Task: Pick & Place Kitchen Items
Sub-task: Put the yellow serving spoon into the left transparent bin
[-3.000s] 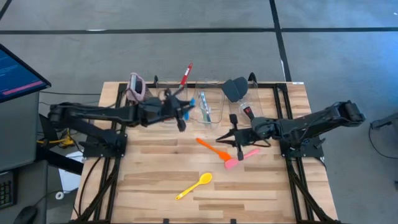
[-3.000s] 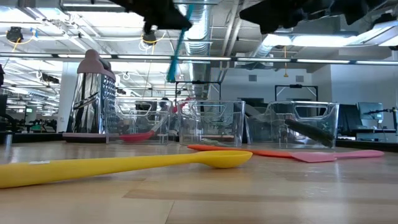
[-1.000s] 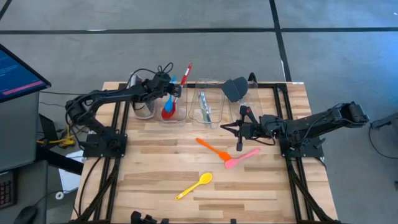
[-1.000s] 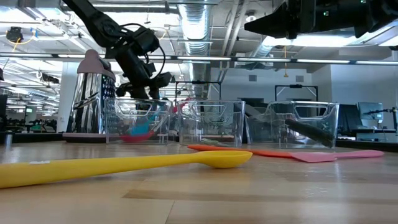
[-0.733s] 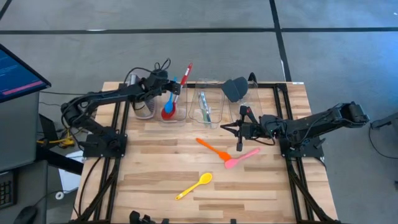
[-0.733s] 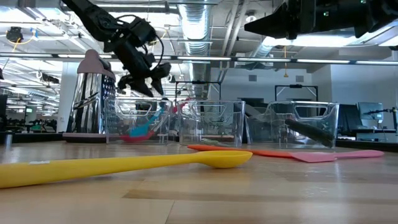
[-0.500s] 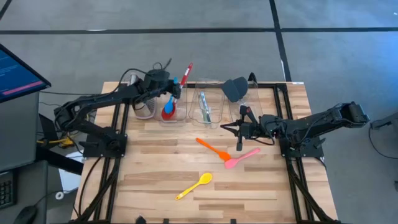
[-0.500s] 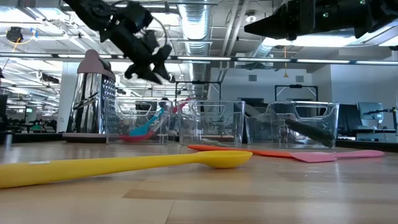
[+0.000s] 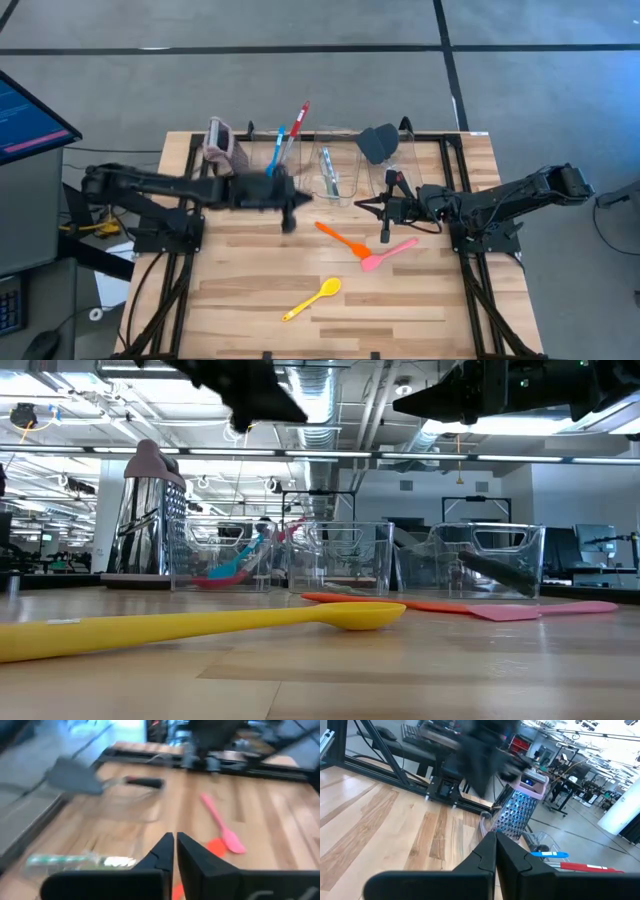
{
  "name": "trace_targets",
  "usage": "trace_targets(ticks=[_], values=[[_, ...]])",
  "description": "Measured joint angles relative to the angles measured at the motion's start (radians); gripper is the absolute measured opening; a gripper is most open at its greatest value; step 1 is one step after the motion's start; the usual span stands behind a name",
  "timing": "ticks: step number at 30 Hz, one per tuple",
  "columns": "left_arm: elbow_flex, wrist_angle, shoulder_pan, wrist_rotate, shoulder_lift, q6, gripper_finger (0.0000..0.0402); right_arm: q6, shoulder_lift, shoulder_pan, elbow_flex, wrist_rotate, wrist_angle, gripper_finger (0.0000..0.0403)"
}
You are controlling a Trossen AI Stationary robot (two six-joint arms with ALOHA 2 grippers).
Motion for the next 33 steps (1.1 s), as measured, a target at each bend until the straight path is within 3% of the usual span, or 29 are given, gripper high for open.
trace_targets(ticks=[4, 20, 33], values=[[0.000, 0.015, -0.154, -0.109, 0.000, 0.078, 0.0004, 0.000, 0.000, 0.000, 0.000, 0.000, 0.000, 0.0000], [0.000, 0.017, -0.440, -0.117, 0.000, 0.011, 0.0003, 0.000, 0.000, 0.000, 0.000, 0.000, -0.001, 0.0000], [0.000, 0.032, -0.486, -0.111, 0.000, 0.010, 0.0004, 0.000, 0.000, 0.000, 0.000, 0.000, -0.001, 0.0000]])
